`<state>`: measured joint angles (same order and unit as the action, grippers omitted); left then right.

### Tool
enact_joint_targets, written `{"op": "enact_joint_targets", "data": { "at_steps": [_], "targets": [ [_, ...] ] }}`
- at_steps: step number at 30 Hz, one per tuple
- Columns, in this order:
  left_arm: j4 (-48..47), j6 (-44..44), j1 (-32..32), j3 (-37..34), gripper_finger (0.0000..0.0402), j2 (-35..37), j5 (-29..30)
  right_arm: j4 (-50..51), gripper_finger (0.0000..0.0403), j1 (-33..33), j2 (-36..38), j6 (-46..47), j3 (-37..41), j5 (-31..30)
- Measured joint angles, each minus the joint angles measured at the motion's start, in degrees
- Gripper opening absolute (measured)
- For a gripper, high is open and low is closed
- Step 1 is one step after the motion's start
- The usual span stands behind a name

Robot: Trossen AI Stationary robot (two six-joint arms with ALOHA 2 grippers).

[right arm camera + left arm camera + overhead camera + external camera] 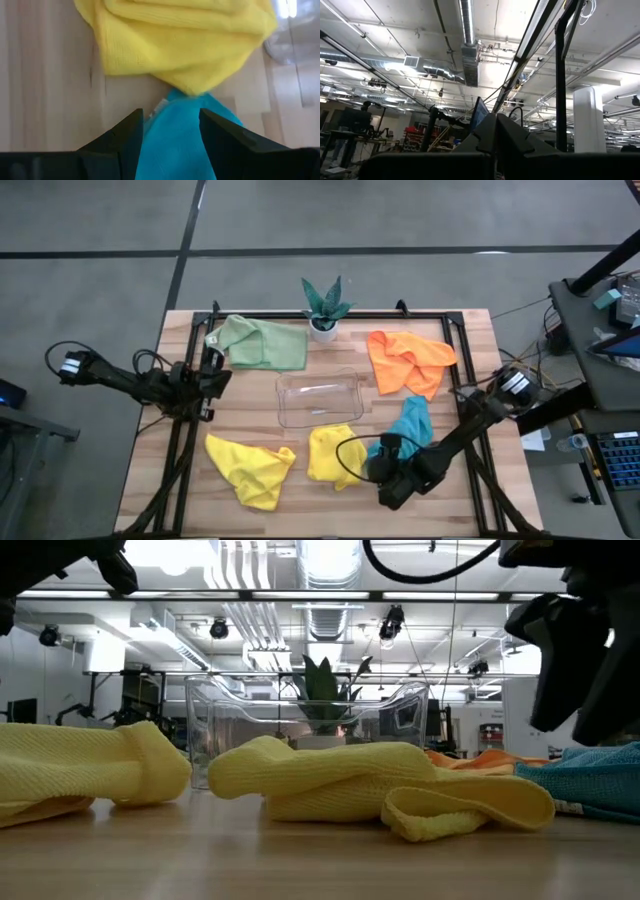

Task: Fold microfiber towels
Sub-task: Fold the right yellow microfiber towel

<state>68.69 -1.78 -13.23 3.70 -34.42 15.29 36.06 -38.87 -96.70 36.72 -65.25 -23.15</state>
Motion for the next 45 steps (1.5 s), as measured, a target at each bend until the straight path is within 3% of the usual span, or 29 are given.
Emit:
{"op": "enact_joint_targets", "data": {
  "at_steps": [11, 29, 33, 39, 45],
  "targets": [
    [-0.11, 0.02, 0.00, 0.00, 0.0000, 0.07, 0.00, -18.25, 0.0185, 0.13, -2.67, -14.96, 2.43, -0.91],
    [-0.13, 0.02, 0.00, -0.04, 0.0000, 0.18, -0.02, -34.06, 0.0181, 2.92, -5.90, -14.81, 7.70, 0.67],
    [-0.14, 0.02, 0.00, -0.13, 0.0000, 0.44, -0.02, -33.89, 0.0146, 3.41, -5.89, -13.96, 7.98, 0.73],
    [-0.13, 0.02, 0.00, -0.11, 0.0000, 0.35, -0.02, -33.76, 0.0029, 3.41, -5.46, -15.65, 8.04, 1.13],
    [-0.11, 0.04, 0.00, 0.00, 0.0000, 0.31, -0.02, -28.17, 0.0009, 3.39, 2.91, -21.35, 8.06, -3.00]
  ]
}}
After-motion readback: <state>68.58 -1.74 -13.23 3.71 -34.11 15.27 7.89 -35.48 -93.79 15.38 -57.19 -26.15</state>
